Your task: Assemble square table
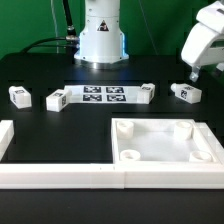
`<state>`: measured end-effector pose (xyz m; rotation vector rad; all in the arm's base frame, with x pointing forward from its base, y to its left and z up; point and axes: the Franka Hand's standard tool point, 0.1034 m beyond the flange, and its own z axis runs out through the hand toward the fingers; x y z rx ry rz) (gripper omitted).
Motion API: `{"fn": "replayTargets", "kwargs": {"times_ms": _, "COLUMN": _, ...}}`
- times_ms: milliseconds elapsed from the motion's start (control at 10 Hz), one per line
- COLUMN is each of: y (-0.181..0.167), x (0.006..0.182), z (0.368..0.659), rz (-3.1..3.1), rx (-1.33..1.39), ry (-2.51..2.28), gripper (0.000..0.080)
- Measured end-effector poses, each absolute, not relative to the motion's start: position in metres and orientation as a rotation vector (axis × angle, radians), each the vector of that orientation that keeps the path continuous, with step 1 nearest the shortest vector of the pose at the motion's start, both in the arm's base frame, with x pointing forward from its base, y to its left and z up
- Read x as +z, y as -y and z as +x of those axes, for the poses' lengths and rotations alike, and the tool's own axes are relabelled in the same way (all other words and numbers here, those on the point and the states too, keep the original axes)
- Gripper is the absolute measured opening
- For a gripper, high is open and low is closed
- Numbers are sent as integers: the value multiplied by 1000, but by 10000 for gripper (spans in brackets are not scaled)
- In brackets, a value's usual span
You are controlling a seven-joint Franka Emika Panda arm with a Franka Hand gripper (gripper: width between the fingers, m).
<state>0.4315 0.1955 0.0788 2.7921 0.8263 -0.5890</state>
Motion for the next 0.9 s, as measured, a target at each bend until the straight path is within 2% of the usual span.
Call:
{"fn": "replayTargets", "kwargs": {"times_ms": 100, "y": -199, "x": 76, "z": 441, "rz": 2781, "rx": -635, "ry": -816, "gripper": 649}}
{"fn": "replayTargets", "kwargs": {"times_ms": 300, "y": -197, "x": 71, "z": 434, "rz": 2711, "rx": -798, "ry": -798, "gripper": 649}}
{"fn": "replayTargets", "kwargs": {"times_ms": 500, "y": -195, "x": 48, "z": 416, "rz": 2648, "rx": -1015, "ry": -708, "gripper": 649}}
{"fn": "replayTargets", "kwargs": {"times_ms": 900, "y": -201, "x": 43, "z": 413, "rz": 2628, "rx": -1050, "ry": -687, "gripper": 649}}
